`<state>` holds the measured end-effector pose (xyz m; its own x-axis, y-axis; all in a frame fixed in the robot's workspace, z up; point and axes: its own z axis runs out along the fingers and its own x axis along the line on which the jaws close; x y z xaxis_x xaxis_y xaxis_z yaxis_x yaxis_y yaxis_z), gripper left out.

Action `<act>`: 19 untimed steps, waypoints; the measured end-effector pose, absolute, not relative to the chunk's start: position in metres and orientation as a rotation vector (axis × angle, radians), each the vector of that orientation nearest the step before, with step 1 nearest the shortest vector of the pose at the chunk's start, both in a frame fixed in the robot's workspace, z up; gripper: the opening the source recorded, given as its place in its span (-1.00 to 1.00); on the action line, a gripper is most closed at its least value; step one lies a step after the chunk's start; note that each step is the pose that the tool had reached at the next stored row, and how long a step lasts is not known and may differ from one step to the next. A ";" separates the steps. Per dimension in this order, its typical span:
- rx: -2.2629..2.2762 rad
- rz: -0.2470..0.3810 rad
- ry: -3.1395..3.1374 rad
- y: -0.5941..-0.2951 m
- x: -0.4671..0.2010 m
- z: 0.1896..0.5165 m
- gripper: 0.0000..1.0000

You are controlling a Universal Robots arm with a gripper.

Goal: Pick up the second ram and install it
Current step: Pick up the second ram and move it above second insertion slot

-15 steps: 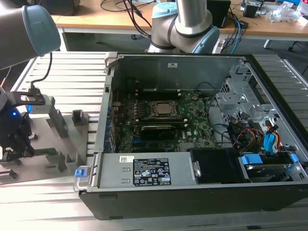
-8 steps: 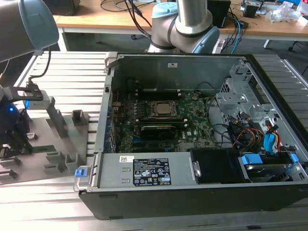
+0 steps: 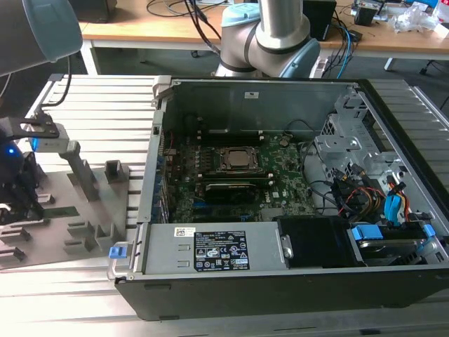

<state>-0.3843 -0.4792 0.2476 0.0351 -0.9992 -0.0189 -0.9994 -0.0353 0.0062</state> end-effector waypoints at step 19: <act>-2.254 0.028 2.176 -0.477 -0.384 0.283 -0.72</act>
<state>-0.3841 -0.4766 0.2831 0.0352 -0.9992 -0.0189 -0.9994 -0.0353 0.0062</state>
